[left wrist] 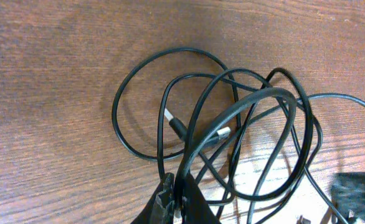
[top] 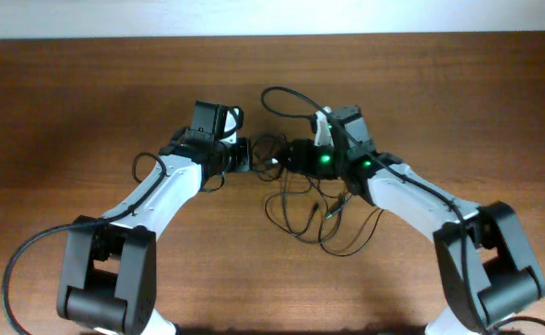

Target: Untangle cables

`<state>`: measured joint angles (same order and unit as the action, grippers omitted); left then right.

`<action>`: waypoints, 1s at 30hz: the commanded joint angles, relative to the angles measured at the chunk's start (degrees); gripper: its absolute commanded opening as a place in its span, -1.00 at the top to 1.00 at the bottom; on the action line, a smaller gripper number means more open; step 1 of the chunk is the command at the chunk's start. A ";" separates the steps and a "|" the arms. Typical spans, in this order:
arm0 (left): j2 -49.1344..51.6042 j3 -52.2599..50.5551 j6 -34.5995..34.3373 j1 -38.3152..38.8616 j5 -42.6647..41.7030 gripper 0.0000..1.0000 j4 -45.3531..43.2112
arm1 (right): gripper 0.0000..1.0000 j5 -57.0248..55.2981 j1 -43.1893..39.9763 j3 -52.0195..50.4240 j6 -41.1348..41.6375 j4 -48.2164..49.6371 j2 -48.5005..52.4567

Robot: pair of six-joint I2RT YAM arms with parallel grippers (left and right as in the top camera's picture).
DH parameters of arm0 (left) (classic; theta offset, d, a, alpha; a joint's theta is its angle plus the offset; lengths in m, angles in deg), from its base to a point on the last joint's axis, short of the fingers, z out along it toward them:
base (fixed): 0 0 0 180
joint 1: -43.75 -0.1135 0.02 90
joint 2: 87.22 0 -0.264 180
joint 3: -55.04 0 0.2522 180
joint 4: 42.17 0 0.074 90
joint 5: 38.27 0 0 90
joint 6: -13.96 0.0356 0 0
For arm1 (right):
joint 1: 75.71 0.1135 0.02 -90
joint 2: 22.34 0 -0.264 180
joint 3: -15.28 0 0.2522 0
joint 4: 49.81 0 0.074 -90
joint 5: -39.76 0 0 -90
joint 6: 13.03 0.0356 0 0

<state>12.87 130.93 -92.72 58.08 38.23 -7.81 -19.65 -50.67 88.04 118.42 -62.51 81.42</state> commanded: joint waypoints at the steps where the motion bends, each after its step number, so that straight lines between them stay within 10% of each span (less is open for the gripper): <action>1: 0.57 -0.17 0.44 0.02 -0.04 0.92 -0.17 | 0.06 -2.34 2.75 0.13 5.51 4.63 2.21; 16: 0.57 -0.17 0.00 0.02 -0.02 0.93 -0.83 | 0.50 -17.79 7.21 0.15 11.52 12.31 5.62; 18: 0.57 -0.17 0.00 0.02 -0.02 0.93 -0.85 | 0.90 -18.05 7.65 0.15 11.56 13.38 7.28; 21: 0.57 -0.17 0.02 0.02 0.33 0.94 -1.05 | 0.92 -16.98 7.50 0.15 10.54 13.38 6.78; 30: 0.57 -0.17 -0.42 0.02 2.80 0.95 -1.03 | 0.92 -15.30 5.33 0.15 -0.85 -5.81 -19.78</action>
<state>12.87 130.91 -92.79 58.08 40.37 -8.71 -34.67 -44.38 88.11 122.46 -64.78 67.65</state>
